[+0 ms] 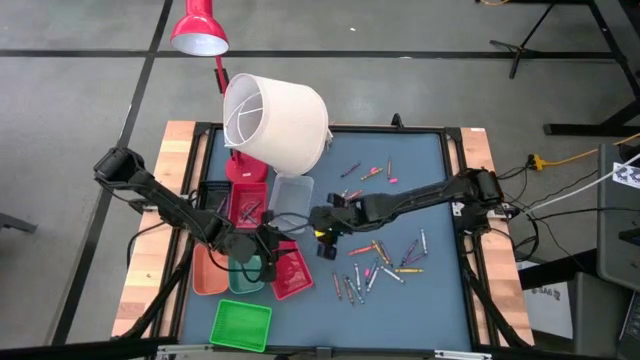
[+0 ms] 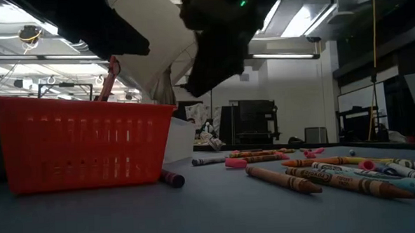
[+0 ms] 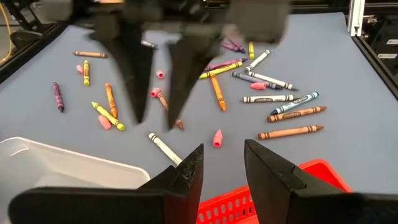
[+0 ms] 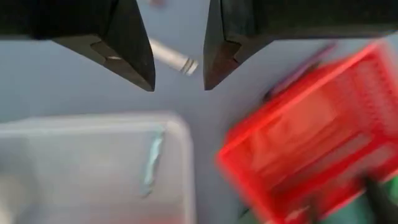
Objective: Sort crayons
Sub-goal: Put the light blue crayon into the transparent bin
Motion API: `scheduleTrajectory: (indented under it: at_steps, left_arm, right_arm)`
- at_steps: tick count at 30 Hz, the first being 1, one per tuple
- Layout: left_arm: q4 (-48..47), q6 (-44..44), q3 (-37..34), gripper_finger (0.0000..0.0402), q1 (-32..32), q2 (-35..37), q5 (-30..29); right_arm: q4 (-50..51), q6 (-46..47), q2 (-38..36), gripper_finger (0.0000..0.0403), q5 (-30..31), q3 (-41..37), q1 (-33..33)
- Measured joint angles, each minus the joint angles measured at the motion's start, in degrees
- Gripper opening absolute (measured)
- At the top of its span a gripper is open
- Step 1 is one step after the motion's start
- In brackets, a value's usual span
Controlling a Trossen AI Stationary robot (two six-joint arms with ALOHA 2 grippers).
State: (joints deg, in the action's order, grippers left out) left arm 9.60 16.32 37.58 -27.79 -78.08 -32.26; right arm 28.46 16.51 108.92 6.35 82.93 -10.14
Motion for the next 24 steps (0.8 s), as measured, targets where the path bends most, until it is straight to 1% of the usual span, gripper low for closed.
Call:
scheduleTrajectory:
  at_steps: [3, 6, 9, 11, 15, 24]
  left_arm:
    - [0.0, 0.0, 0.0, 0.01, 0.0, 0.0, 0.1]
    - [0.0, 0.0, 0.0, 0.01, 0.0, 0.0, 0.1]
    - [0.0, 0.0, 0.0, 0.01, 0.0, 0.0, 0.0]
    - [0.1, 0.0, 0.0, 0.01, 0.0, 0.0, 0.0]
    - [0.1, 0.0, 0.0, 0.01, 0.0, 0.0, 0.0]
    - [0.1, 0.0, 0.0, 0.01, 0.0, 0.0, 0.0]
  right_arm:
    - [3.9, 0.2, -0.2, 0.0131, -5.4, 0.1, -3.0]
    - [6.8, 2.2, -0.2, 0.0131, -7.0, 0.0, -6.7]
    - [9.0, 6.2, 0.0, 0.0131, -5.7, -0.8, -10.3]
    - [10.6, 9.4, 0.1, 0.0131, -3.9, -1.3, -12.3]
    - [10.8, 15.4, 0.0, 0.0131, -1.0, -2.4, -16.1]
    - [10.3, 25.7, 0.1, 0.0131, 0.2, -7.6, -21.4]
